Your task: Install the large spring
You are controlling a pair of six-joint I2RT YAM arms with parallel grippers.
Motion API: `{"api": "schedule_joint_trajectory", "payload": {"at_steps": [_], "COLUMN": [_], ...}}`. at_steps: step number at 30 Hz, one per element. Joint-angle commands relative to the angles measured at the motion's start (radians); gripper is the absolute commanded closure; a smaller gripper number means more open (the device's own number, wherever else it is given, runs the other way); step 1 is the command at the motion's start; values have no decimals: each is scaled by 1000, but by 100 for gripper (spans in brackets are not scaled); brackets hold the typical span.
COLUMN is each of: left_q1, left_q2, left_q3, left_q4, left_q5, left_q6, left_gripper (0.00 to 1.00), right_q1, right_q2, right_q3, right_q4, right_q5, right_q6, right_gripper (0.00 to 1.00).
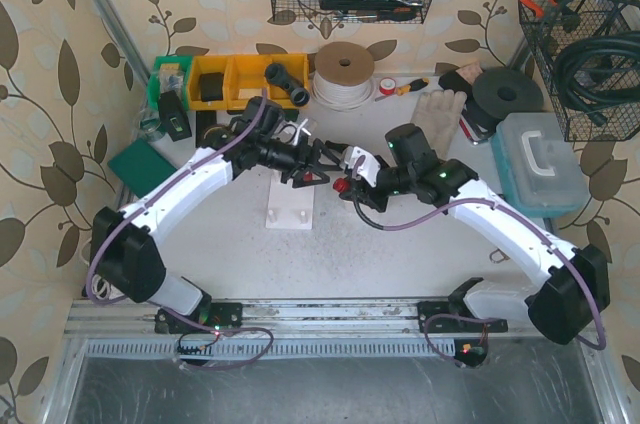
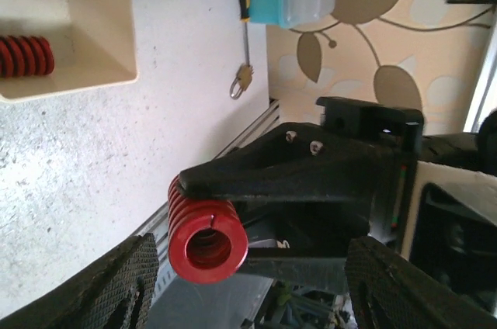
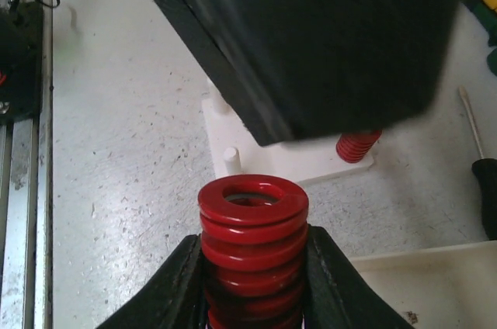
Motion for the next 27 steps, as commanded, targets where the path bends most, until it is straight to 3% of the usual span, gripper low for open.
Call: {"api": "schedule_joint_trajectory", "payload": {"at_steps": [1,9,17,27], "left_q1": [-19,-45,-72,-74], "left_q2": [59,106,112,136], "left_q3": [66,90,78,80], "left_q4": [-172,-198,-122,-139], "left_q5": [32,30,20,7], "left_q6": [128,143,90,103], "left_gripper": [31,38,43,60], "right_q1": [20,32,35,36], "right_q2": [14,34,55,52], "right_q3": [33,40,40,32], "right_q4": [-25,-15,-14,-13], "right_q5": [19,29,27,30], "right_q6": [-61,-66,-64,-64], "right_gripper": [100,100,100,100]}}
